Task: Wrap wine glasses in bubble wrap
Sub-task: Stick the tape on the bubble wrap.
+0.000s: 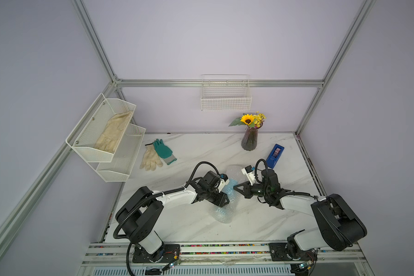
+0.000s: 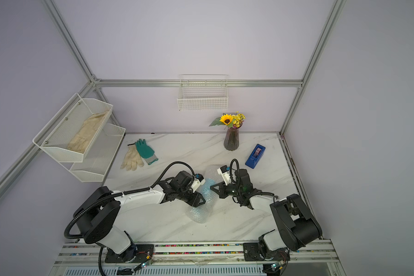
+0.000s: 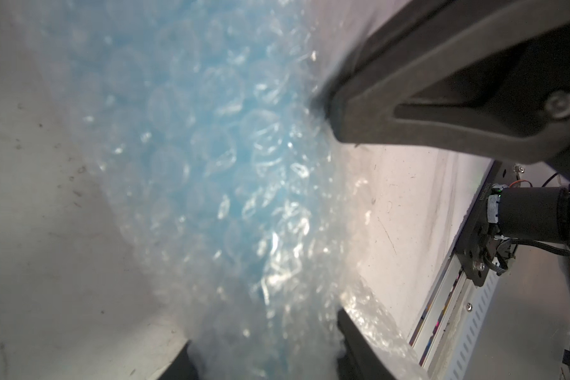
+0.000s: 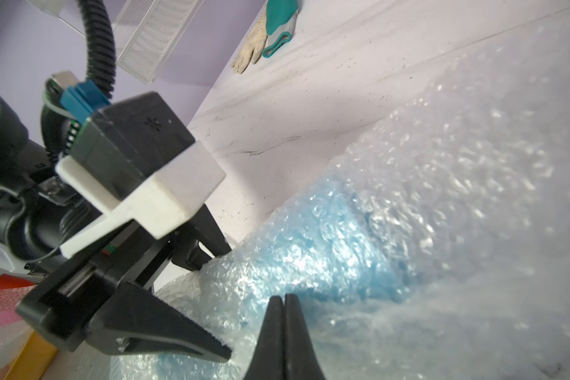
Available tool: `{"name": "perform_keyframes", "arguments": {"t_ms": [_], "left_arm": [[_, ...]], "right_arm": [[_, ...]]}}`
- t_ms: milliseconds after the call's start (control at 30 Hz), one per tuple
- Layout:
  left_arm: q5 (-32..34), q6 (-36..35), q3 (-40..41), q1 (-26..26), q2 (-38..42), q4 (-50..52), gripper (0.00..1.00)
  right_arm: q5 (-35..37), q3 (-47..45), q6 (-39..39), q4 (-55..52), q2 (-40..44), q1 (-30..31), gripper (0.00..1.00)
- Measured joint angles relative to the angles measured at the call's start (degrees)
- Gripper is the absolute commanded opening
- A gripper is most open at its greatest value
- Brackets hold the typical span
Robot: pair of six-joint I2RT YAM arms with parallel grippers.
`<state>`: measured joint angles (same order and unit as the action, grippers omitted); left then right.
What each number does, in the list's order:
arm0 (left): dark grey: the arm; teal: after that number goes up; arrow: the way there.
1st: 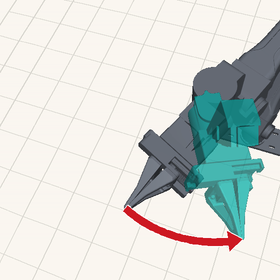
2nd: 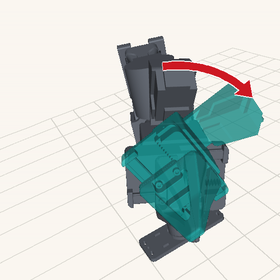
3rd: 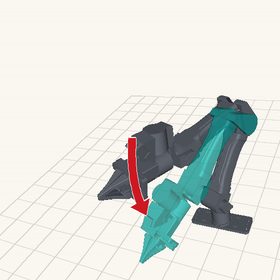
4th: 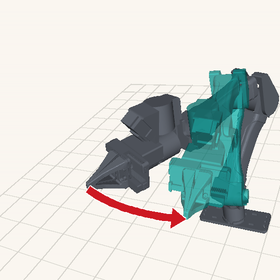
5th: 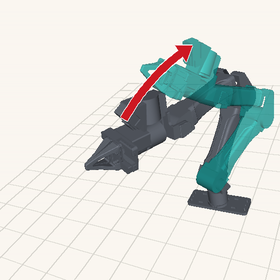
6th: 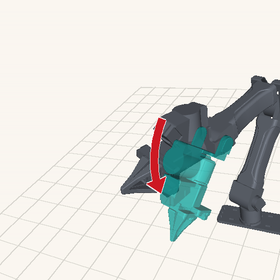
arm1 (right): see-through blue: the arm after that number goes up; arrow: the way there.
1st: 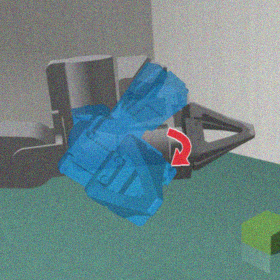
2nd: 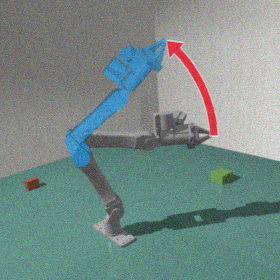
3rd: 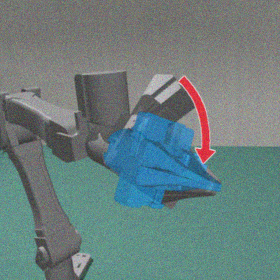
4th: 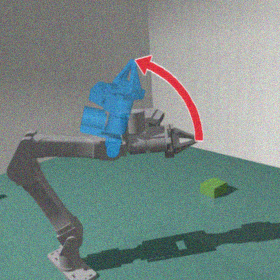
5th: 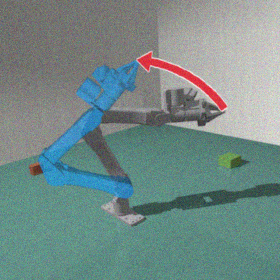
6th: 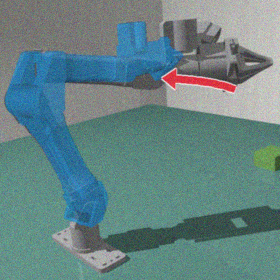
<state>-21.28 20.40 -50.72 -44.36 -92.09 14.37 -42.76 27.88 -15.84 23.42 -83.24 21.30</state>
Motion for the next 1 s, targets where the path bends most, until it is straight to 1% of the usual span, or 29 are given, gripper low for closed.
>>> {"name": "perform_keyframes", "arguments": {"t_ms": [33, 100, 133, 267, 500, 700, 867, 1000], "left_arm": [[0.02, 0.00, 0.00, 0.00, -0.09, -0.07, 0.46], [0.00, 0.00, 0.00, 0.00, -0.37, -0.13, 0.46], [0.00, 0.02, 0.00, 0.00, -0.57, -0.13, 0.46], [0.00, 0.02, 0.00, 0.00, -0.81, -0.17, 0.46], [-0.04, 0.02, 0.00, 0.00, -0.92, -0.13, 0.46], [-0.17, 0.04, 0.00, 0.00, -1.22, -0.11, 0.46], [-0.22, 0.07, 0.00, 0.00, -1.25, -0.15, 0.45], [-0.46, 0.07, -0.02, 0.00, -1.77, -0.17, 0.45]], "right_arm": [[0.11, 0.00, -0.02, 0.20, -0.04, 0.00, 0.01], [0.33, 0.00, -0.04, 0.33, -0.15, 0.00, 0.09], [0.48, 0.00, -0.17, 0.33, -0.15, 0.00, 0.12], [1.95, 0.17, -0.33, -0.72, 0.79, 0.20, 0.18], [7.28, 1.53, 0.22, -3.65, 5.68, 0.46, 0.21], [9.75, 3.52, 1.16, -7.52, 6.88, 0.68, 0.22], [9.60, 5.99, 1.90, -10.75, 10.34, 0.68, 0.22], [7.23, 6.45, 1.60, -11.80, 13.00, 0.68, 0.20]]}}
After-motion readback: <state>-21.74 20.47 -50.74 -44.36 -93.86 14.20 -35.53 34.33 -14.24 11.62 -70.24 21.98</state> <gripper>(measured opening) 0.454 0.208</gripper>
